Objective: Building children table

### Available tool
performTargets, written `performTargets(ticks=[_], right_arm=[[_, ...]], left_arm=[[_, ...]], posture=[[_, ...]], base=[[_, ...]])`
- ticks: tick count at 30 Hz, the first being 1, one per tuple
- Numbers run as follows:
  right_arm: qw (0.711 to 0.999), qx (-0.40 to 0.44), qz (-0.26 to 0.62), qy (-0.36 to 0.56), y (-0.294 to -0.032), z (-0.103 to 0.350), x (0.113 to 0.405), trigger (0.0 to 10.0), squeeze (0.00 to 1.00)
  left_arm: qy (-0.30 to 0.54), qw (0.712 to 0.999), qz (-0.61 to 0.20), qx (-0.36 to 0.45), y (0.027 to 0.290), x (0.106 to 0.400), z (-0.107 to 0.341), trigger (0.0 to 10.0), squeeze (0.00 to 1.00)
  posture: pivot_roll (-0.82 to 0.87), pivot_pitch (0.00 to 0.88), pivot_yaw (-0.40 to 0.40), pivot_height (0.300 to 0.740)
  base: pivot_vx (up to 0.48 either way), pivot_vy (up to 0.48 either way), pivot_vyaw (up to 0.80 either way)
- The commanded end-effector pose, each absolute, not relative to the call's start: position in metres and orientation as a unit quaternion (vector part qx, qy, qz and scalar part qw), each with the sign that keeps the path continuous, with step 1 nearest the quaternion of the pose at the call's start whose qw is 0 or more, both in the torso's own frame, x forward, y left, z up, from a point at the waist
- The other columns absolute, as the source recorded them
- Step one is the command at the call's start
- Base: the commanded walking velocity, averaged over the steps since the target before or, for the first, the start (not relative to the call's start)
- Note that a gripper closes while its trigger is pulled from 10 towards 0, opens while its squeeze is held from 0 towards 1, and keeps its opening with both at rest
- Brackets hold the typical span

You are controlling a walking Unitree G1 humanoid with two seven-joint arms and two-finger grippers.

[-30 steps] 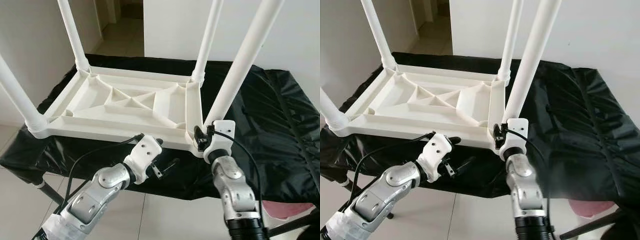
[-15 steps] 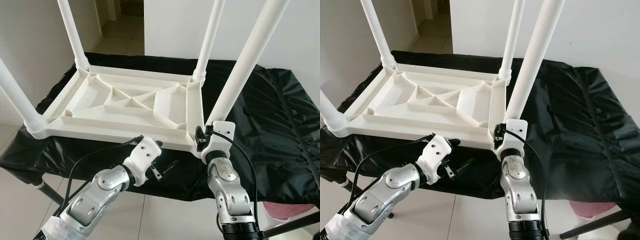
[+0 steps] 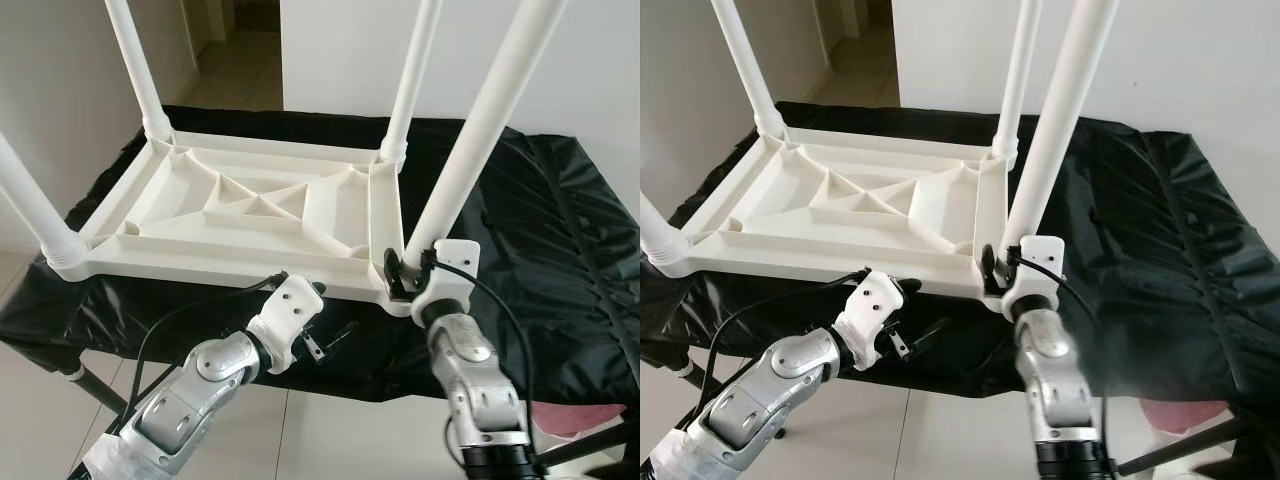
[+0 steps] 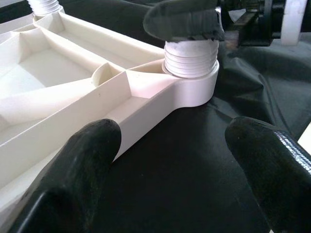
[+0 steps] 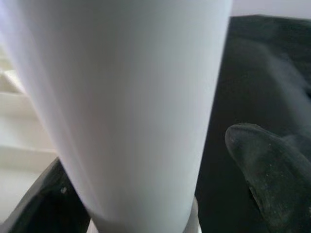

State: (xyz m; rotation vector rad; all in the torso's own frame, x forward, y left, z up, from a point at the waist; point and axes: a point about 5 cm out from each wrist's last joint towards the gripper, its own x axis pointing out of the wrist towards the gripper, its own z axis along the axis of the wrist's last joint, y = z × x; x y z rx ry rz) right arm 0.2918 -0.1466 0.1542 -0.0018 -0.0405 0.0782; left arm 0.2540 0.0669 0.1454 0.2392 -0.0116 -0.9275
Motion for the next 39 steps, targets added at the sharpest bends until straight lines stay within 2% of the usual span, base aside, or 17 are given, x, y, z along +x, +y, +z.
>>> performTargets(ticks=[1, 5, 10, 16, 20, 21, 22, 23, 24, 25, 26, 27, 36, 37, 39], right_arm=[[0.997, -0.006, 0.080, -0.004, -0.145, 0.145, 0.291, 10.0, 0.00], [0.987, -0.039, 0.155, -0.002, -0.151, 0.141, 0.293, 10.0, 0.00], [0.982, -0.054, 0.178, -0.012, -0.153, 0.145, 0.294, 10.0, 0.00], [0.962, -0.105, 0.249, -0.027, -0.160, 0.153, 0.306, 10.0, 0.00], [0.958, -0.116, 0.259, -0.023, -0.161, 0.152, 0.309, 10.0, 0.00], [0.957, -0.121, 0.263, -0.020, -0.163, 0.151, 0.311, 7.0, 0.00], [0.955, -0.126, 0.267, -0.017, -0.164, 0.151, 0.313, 4.8, 0.00], [0.953, -0.135, 0.269, -0.015, -0.164, 0.150, 0.314, 4.2, 0.00], [0.952, -0.141, 0.270, -0.014, -0.165, 0.149, 0.314, 4.2, 0.00], [0.952, -0.139, 0.271, -0.011, -0.166, 0.148, 0.315, 2.0, 0.00], [0.953, -0.136, 0.272, -0.009, -0.167, 0.147, 0.315, 2.0, 0.00], [0.950, -0.134, 0.281, -0.010, -0.167, 0.147, 0.315, 0.0, 0.00], [0.948, -0.129, 0.289, -0.010, -0.169, 0.144, 0.314, 0.0, 0.00], [0.954, -0.110, 0.280, -0.007, -0.171, 0.142, 0.313, 4.0, 0.00], [0.954, -0.110, 0.280, -0.007, -0.171, 0.142, 0.313, 4.0, 0.00]], left_arm=[[0.001, 0.870, -0.478, 0.118, 0.066, 0.250, 0.145, 10.0, 0.00], [0.004, 0.867, -0.482, 0.128, 0.067, 0.250, 0.143, 10.0, 0.00], [0.003, 0.867, -0.481, 0.130, 0.067, 0.250, 0.144, 10.0, 0.00], [0.003, 0.867, -0.481, 0.132, 0.067, 0.251, 0.145, 10.0, 0.00], [0.002, 0.867, -0.481, 0.133, 0.067, 0.252, 0.145, 10.0, 0.00], [0.001, 0.867, -0.480, 0.133, 0.067, 0.252, 0.146, 10.0, 0.00], [0.001, 0.867, -0.480, 0.133, 0.067, 0.252, 0.146, 10.0, 0.00], [0.000, 0.867, -0.479, 0.133, 0.067, 0.252, 0.146, 10.0, 0.00], [0.000, 0.867, -0.479, 0.133, 0.067, 0.252, 0.146, 10.0, 0.00], [0.000, 0.868, -0.479, 0.133, 0.067, 0.252, 0.145, 10.0, 0.00], [0.000, 0.868, -0.479, 0.133, 0.067, 0.252, 0.145, 10.0, 0.00], [0.001, 0.867, -0.480, 0.133, 0.067, 0.250, 0.144, 10.0, 0.00], [0.002, 0.865, -0.483, 0.131, 0.065, 0.249, 0.144, 10.0, 0.00], [0.002, 0.864, -0.486, 0.132, 0.064, 0.249, 0.144, 10.0, 0.00], [0.002, 0.864, -0.486, 0.132, 0.064, 0.249, 0.144, 10.0, 0.00]], posture=[[-0.03, 0.093, 0.002, 0.740], [-0.03, 0.096, 0.007, 0.740], [-0.03, 0.094, 0.010, 0.740], [-0.02, 0.087, 0.010, 0.740], [-0.02, 0.084, 0.008, 0.740], [-0.02, 0.081, 0.007, 0.740], [-0.02, 0.081, 0.007, 0.740], [-0.02, 0.081, 0.006, 0.740], [-0.02, 0.081, 0.006, 0.740], [-0.02, 0.079, 0.004, 0.740], [-0.02, 0.079, 0.004, 0.740], [-0.02, 0.077, 0.002, 0.740], [-0.02, 0.077, 0.003, 0.740], [-0.03, 0.073, 0.008, 0.740], [-0.03, 0.073, 0.008, 0.740]], base=[[0.000, 0.000, 0.00], [0.000, 0.000, 0.00], [0.000, 0.000, 0.00], [0.000, 0.000, 0.00], [0.000, 0.000, 0.00], [0.000, 0.000, 0.00], [0.000, 0.000, 0.00], [0.000, 0.000, 0.00], [0.000, 0.000, 0.00], [0.000, 0.000, 0.00], [0.000, 0.000, 0.00], [0.000, 0.000, 0.00], [0.000, 0.000, 0.00], [0.000, 0.000, 0.00], [0.000, 0.000, 0.00]])
